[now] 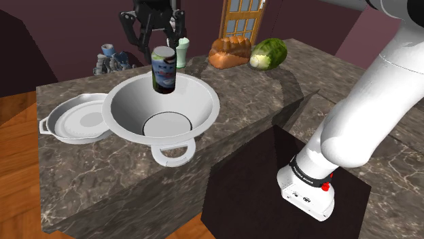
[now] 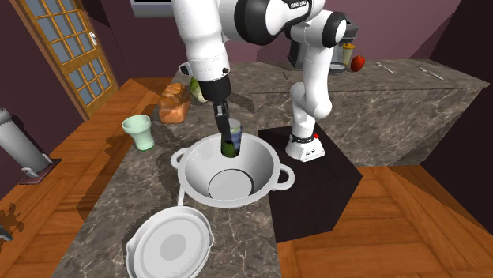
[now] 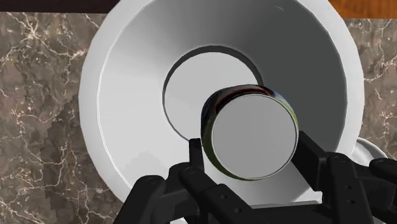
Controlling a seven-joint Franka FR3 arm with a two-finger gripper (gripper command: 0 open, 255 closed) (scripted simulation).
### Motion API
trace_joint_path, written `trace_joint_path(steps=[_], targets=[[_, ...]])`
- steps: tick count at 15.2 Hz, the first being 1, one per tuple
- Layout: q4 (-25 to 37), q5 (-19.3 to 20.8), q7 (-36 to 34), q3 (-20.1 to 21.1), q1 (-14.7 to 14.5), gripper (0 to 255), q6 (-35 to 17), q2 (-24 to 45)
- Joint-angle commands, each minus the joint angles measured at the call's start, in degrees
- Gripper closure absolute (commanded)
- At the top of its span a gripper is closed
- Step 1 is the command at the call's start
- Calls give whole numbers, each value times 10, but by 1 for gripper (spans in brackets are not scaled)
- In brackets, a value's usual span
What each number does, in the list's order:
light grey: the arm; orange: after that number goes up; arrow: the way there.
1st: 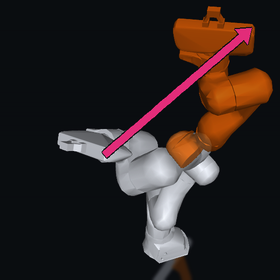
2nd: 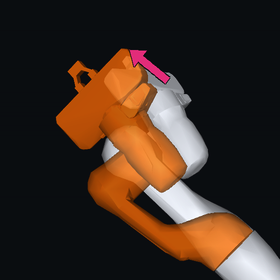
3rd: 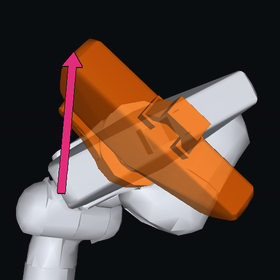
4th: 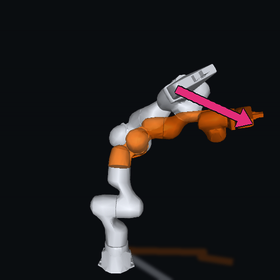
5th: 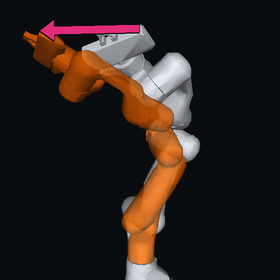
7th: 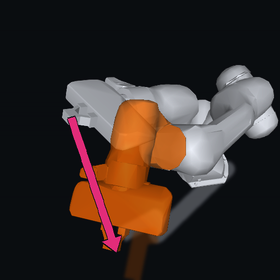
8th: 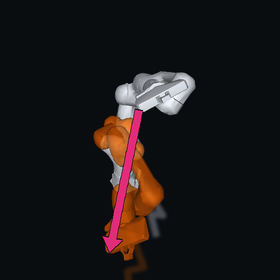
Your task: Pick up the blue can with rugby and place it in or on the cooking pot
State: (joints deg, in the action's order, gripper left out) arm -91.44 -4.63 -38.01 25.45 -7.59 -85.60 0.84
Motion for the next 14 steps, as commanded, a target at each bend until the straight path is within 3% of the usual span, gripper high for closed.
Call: trace_joint_path(steps=[1, 9, 14], targets=[[-19, -1, 1, 0, 0, 255, -16, -3], [-88, -4, 8, -1, 1, 255, -79, -11], [-88, -4, 8, -1, 1, 255, -79, -11]])
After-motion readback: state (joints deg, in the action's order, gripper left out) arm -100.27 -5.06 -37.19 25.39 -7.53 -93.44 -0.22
